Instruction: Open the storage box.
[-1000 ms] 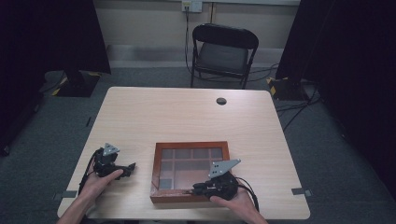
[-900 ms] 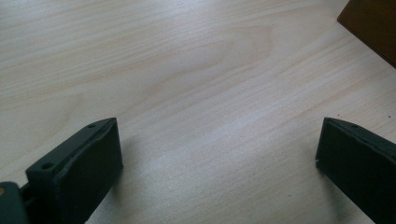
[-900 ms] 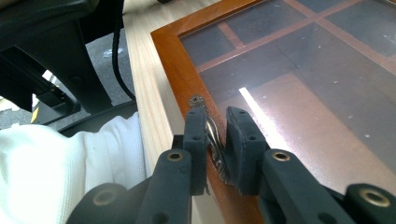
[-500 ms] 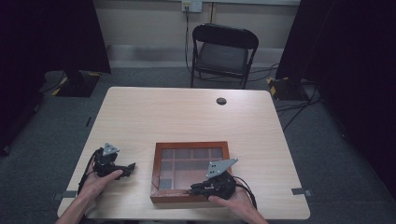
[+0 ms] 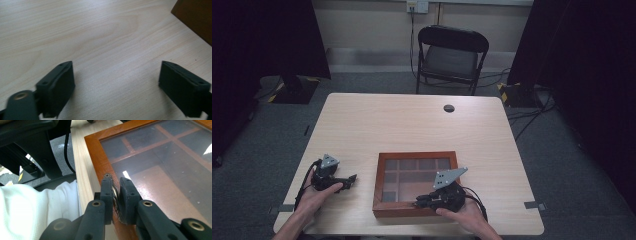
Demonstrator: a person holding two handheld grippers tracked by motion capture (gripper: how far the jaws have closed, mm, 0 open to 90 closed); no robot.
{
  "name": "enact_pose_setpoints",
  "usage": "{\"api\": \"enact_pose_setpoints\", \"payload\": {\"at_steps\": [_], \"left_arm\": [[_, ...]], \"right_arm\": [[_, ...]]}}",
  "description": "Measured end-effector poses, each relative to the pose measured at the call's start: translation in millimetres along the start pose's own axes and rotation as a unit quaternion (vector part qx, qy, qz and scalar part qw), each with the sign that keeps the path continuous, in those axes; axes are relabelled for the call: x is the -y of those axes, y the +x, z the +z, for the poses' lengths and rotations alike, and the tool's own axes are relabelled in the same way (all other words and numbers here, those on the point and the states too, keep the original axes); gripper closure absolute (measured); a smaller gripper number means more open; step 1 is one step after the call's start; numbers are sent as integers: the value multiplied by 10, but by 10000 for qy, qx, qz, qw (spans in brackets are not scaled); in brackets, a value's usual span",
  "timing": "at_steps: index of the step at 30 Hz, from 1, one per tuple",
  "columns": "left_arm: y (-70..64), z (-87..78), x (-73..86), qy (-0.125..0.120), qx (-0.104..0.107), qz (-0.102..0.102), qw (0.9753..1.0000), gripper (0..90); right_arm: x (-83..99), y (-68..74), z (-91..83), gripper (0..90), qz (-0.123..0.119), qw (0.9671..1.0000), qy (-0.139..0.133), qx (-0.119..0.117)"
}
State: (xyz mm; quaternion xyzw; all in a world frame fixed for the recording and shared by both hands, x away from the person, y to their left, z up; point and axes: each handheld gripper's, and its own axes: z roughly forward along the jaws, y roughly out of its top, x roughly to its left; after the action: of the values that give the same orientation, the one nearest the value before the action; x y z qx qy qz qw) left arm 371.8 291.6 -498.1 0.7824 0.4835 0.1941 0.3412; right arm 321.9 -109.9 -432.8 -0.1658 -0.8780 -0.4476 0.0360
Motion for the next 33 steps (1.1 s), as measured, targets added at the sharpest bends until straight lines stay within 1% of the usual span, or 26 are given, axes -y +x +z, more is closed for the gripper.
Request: {"api": "enact_pose_setpoints", "payload": {"at_steps": [1, 2, 3, 7, 8, 9, 10, 11, 13, 14, 15, 16, 17, 18, 19, 20, 22, 23, 24, 25, 26, 28, 29, 30, 31, 33], "left_arm": [[-11, -3, -10, 41, 102, -8, 9999, 150], [-11, -3, -10, 41, 102, -8, 9999, 158], [-27, -3, -20, 81, 159, 56, 9998, 160], [-51, -15, -33, 64, 242, 54, 9997, 160], [-60, -28, -43, 4, 299, 76, 9995, 160], [-86, -56, -61, -92, 357, 36, 9993, 162], [-86, -56, -61, -92, 357, 36, 9993, 162], [-106, -71, -68, -141, 385, 18, 9992, 162], [-145, -95, -81, -213, 483, 54, 9986, 162], [-163, -108, -90, -227, 512, 133, 9983, 162], [-187, -117, -97, -259, 567, 169, 9979, 162], [-234, -133, -114, -355, 646, 252, 9970, 162], [-234, -133, -114, -355, 646, 252, 9970, 162], [-256, -142, -122, -377, 693, 290, 9965, 162], [-295, -148, -132, -392, 798, 361, 9954, 162], [-295, -148, -132, -392, 798, 361, 9954, 162], [-324, -148, -136, -372, 922, 333, 9945, 162], [-338, -148, -134, -337, 992, 245, 9942, 163], [-344, -144, -132, -326, 1042, 242, 9937, 165], [-368, -155, -135, -316, 1042, 339, 9935, 165], [-368, -155, -135, -316, 1042, 339, 9935, 165], [-389, -165, -144, -381, 1098, 379, 9925, 165], [-417, -174, -153, -436, 1147, 407, 9916, 165], [-417, -174, -153, -436, 1147, 407, 9916, 165], [-429, -185, -160, -459, 1157, 485, 9910, 165], [-451, -197, -166, -512, 1186, 533, 9902, 164]], "right_arm": [[-19, -6, -19, 819, -11, 10000, -30, -18], [-24, -4, -20, 819, 1, 10000, -44, -24], [-29, -2, -22, 819, -12, 10000, -41, -27], [-45, -1, -34, 820, -20, 10000, -22, -18], [-49, -1, -37, 820, -9, 10000, -29, -26], [-71, 1, -55, 820, -24, 10000, -57, -21], [-80, 2, -62, 821, -25, 10000, -46, -17], [-80, 2, -62, 821, -25, 10000, -46, -17], [-126, -4, -95, 822, -66, 10000, -66, -32], [-126, -4, -95, 822, -66, 10000, -66, -32], [-139, -3, -104, 823, -67, 9999, -82, -30], [-157, -1, -122, 823, -70, 9999, -85, -14], [-165, 1, -125, 823, -66, 9999, -83, -12], [-173, 0, -130, 823, -84, 9999, -99, -15], [-182, 0, -138, 823, -74, 9999, -98, -12], [-192, -1, -145, 824, -77, 9999, -96, -13], [-203, -2, -152, 824, -70, 9999, -92, -18], [-214, -6, -158, 823, -90, 9999, -94, -17], [-226, -3, -165, 824, -83, 9999, -90, -14], [-234, -5, -169, 823, -66, 9999, -97, -12], [-234, -5, -169, 823, -66, 9999, -97, -12], [-241, -12, -171, 824, -58, 9999, -79, -40], [-248, -15, -175, 823, -41, 10000, -77, -40], [-248, -15, -175, 823, -41, 10000, -77, -40], [-253, -13, -178, 823, -17, 10000, -74, -43], [-266, -17, -188, 823, 30, 9999, -88, -57]]}}
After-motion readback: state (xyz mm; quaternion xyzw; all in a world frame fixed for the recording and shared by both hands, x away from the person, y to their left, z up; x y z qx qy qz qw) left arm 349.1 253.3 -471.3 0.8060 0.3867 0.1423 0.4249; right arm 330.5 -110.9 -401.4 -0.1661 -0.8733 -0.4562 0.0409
